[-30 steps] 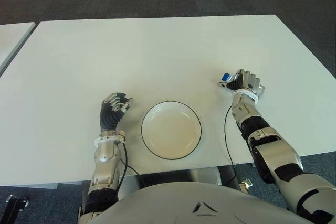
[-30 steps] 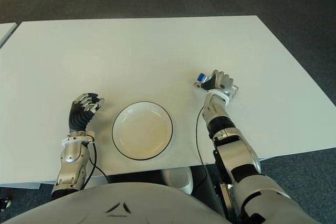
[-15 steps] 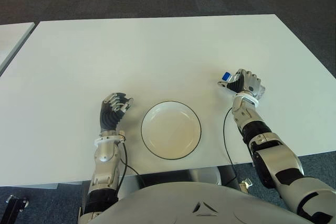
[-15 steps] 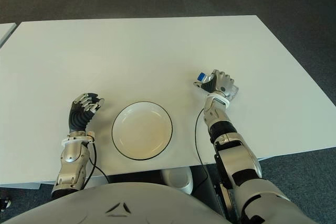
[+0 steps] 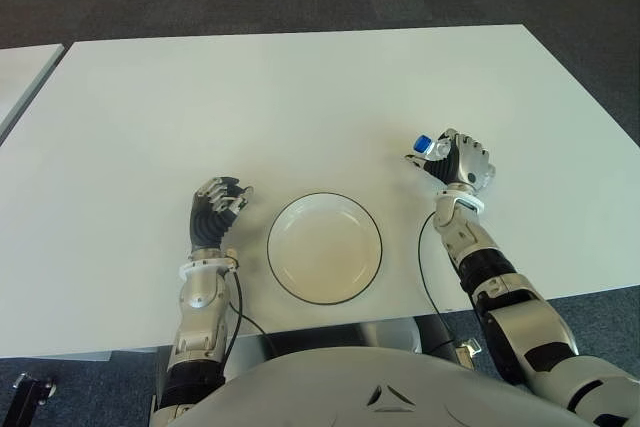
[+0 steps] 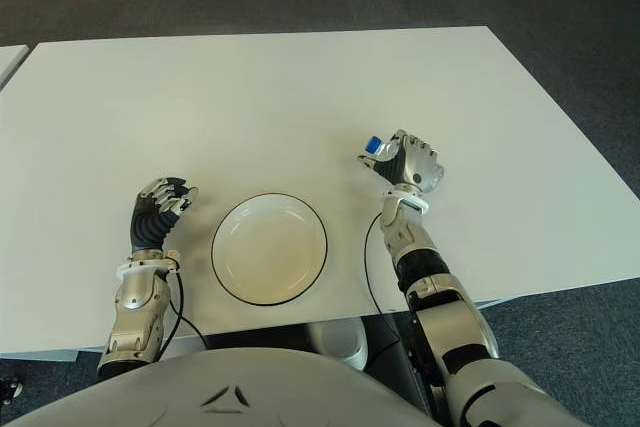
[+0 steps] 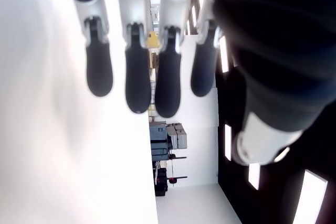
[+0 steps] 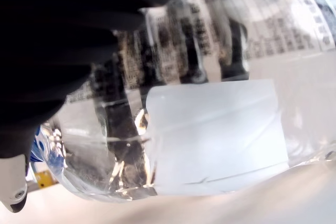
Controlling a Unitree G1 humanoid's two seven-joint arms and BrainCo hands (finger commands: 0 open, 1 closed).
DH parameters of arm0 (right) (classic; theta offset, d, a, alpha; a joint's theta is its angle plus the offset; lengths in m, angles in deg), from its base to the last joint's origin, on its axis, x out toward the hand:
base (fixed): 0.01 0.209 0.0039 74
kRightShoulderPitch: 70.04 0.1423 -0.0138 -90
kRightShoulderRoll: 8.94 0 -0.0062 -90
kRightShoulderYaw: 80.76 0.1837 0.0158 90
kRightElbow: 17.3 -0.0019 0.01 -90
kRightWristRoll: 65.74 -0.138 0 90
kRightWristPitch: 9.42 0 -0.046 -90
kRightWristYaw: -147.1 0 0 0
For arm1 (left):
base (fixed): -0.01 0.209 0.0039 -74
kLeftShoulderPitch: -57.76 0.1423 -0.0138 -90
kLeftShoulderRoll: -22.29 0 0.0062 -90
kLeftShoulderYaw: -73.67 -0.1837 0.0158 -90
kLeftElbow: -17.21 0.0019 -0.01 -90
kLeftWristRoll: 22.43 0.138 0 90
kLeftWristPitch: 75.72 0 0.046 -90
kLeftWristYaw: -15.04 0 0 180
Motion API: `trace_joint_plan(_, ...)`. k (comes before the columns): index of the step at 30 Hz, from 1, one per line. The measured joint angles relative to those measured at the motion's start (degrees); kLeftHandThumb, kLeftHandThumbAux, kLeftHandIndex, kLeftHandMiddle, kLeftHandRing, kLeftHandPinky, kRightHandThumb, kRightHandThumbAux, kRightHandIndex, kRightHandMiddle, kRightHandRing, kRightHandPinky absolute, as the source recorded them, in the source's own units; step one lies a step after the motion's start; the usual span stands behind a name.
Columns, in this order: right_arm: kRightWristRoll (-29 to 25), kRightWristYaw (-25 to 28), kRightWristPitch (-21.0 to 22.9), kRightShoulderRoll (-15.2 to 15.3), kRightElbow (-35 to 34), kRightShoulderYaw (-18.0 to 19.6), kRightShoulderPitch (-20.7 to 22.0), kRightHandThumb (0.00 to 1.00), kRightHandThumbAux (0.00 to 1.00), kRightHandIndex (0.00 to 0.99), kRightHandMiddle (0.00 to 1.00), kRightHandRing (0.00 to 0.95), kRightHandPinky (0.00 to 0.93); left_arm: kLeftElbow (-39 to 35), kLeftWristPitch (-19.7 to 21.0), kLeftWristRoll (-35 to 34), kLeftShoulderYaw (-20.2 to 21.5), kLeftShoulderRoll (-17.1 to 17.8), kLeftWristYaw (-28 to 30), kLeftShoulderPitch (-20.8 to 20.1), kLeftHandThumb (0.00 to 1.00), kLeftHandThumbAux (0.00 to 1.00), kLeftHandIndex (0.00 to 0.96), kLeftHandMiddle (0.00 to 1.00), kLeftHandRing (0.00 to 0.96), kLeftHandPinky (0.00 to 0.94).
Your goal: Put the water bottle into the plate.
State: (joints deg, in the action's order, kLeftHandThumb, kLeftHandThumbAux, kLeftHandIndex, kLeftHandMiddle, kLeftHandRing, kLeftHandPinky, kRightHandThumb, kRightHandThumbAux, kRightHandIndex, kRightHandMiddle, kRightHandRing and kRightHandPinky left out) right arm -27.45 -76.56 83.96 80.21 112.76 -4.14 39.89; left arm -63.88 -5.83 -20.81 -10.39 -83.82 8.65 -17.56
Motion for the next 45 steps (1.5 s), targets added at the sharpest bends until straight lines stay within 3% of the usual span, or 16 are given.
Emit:
trace_joint_plan(7,-0.17,0.1,0.97,-1.07,-11.52,1.17,-5.83,0.726,0.712,0.441,0.829,0.833,0.859,-0.11,0.19,0.6,-0.06,-0.02,-0.2,0.16,0.705,0.709,0.432,0.524,0.52,0.503)
trace_joint_plan(11,-0.19,0.43,2.78,-3.52,-19.39,1.71,-8.82,0.73,0.712,0.44,0.841,0.846,0.864,-0.7,0.56,1.05,-0.1,-0.02,-0.2,0.46,0.705,0.709,0.432,0.523,0.517,0.501)
trace_joint_plan(21,-0.09,0.36,3.63,-9.16,-30.95,2.26,-10.72,0.736,0.712,0.44,0.866,0.875,0.889,-2.1,1.64,0.76,-0.29,-0.6,-0.2,0.46,0.706,0.709,0.432,0.532,0.522,0.51)
trace_joint_plan(34,0.27,6.8,-2.03,-7.81,-43.77,0.8,-13.8,0.735,0.713,0.44,0.875,0.887,0.897,-1.78,1.15,0.48,-0.15,-0.67,-0.19,0.47,0.707,0.709,0.432,0.532,0.522,0.507)
trace_joint_plan(45,-0.63,17.28,-2.16,-8.62,-52.31,-1.46,-16.76,0.736,0.713,0.44,0.873,0.886,0.898,-1.37,0.38,0.5,-0.19,-0.88,-0.19,0.36,0.707,0.708,0.432,0.532,0.521,0.507)
